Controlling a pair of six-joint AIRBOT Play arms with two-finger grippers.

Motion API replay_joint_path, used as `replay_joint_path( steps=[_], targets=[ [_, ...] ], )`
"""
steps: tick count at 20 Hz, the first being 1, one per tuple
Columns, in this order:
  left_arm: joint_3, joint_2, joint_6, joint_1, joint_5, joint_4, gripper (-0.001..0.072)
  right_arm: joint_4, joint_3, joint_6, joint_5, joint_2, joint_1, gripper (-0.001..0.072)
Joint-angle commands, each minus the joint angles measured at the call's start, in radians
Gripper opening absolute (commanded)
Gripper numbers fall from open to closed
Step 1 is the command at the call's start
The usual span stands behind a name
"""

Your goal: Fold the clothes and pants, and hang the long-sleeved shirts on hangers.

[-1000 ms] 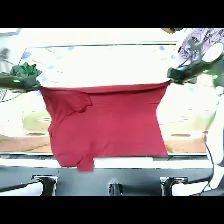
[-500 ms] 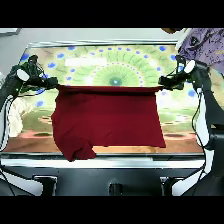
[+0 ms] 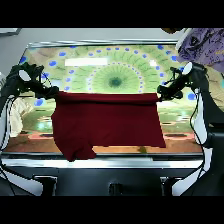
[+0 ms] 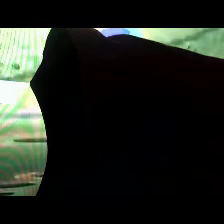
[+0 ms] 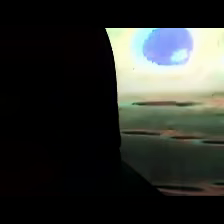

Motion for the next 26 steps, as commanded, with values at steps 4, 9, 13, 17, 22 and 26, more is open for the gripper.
replay_joint_path(
  steps=[4, 9, 13, 17, 22, 26],
  targets=[
    [0.001, -0.011, -0.022, 0.000, -0.079, 0.023, 0.0020, 0.045, -0.006, 0.008, 0.144, -0.069, 0.001, 0.0027],
    [0.000, -0.039, -0.022, 0.000, -0.078, 0.023, 0.0023, 0.068, -0.006, 0.026, 0.164, -0.096, 0.001, 0.0032],
    [0.001, -0.061, -0.067, 0.003, -0.071, 0.023, 0.0485, 0.071, -0.006, 0.033, 0.187, -0.102, 0.001, 0.0352],
    [0.064, -0.024, -0.098, 0.042, -0.125, 0.024, 0.0690, 0.021, -0.005, -0.016, 0.214, -0.054, -0.002, 0.0503],
    [-0.195, 0.233, -0.098, 0.200, -0.159, 0.034, 0.0681, 0.139, -0.089, -0.070, 0.142, 0.154, -0.184, 0.0500],
    [-0.727, 0.570, -0.098, 0.274, -0.020, -0.183, 0.0680, 0.260, -0.393, -0.124, 0.079, 0.322, -0.343, 0.0499]
  ],
)
